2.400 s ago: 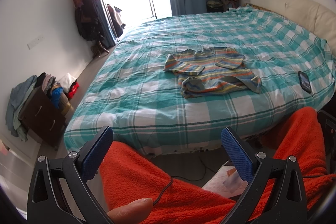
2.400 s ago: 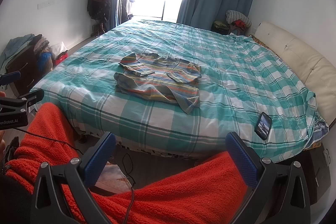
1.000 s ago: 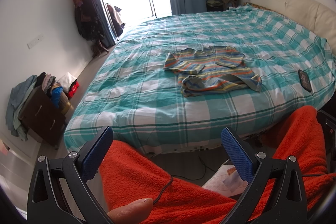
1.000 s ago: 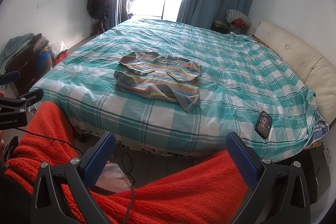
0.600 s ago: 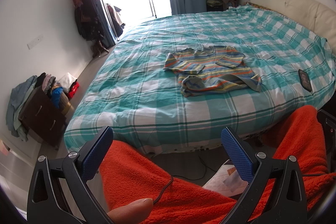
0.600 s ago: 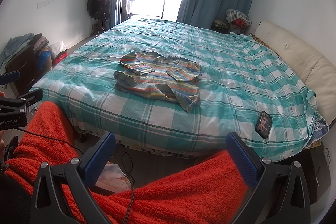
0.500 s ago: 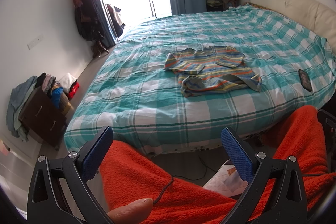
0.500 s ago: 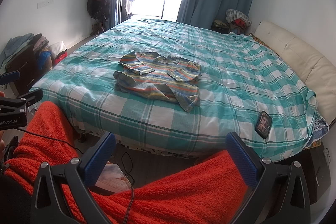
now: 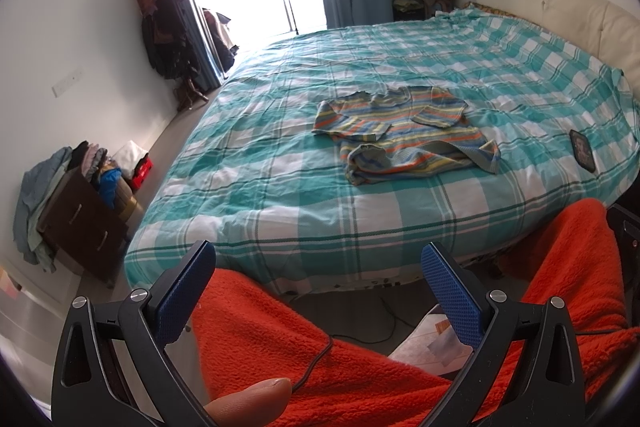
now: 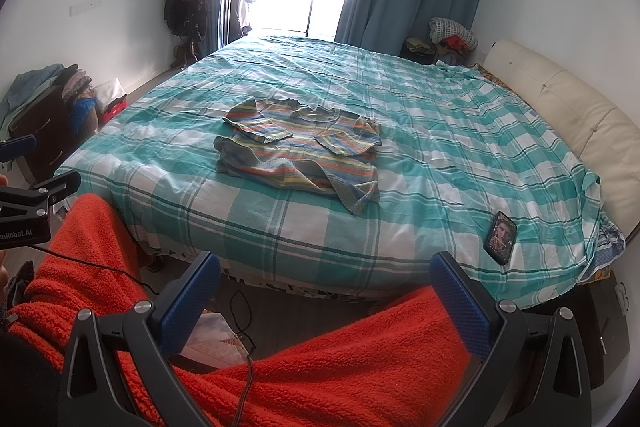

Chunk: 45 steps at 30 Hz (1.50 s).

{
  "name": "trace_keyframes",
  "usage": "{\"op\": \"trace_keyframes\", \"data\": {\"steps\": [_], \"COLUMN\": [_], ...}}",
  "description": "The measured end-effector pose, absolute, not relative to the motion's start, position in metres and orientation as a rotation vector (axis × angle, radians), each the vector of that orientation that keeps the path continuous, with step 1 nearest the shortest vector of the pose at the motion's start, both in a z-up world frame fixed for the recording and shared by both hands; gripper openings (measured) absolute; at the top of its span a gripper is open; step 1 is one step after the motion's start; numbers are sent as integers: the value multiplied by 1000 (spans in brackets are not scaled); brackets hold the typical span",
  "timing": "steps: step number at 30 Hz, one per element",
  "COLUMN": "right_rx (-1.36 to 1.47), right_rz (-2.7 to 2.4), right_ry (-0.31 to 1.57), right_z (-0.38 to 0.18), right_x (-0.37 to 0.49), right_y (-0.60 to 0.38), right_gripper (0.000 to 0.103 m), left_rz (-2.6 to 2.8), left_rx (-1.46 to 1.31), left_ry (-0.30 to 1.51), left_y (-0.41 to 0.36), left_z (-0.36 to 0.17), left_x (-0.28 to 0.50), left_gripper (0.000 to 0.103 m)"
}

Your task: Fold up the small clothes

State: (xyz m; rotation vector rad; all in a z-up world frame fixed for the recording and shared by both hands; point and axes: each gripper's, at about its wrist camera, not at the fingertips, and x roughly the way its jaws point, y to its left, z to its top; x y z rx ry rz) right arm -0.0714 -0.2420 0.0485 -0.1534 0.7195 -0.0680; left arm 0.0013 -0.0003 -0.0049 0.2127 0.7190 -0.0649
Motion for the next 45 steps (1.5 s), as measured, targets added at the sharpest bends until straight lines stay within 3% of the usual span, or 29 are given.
{"op": "trace_keyframes", "data": {"steps": [36,45], "right_rx": [-158,-130], "right_rz": [-62,-32], "right_ry": [725,646], "right_z": [48,39], "right_x": [-77,-61], "right_y": [-252,-259], "right_gripper": [103,103], "left_rz": [-56,-73], "left_rx": [222,180], "left_ry": [743,836], "left_y": [8,23], "left_z": [-12,-26], "left_x": [-2,31], "left_gripper": [103,103]}}
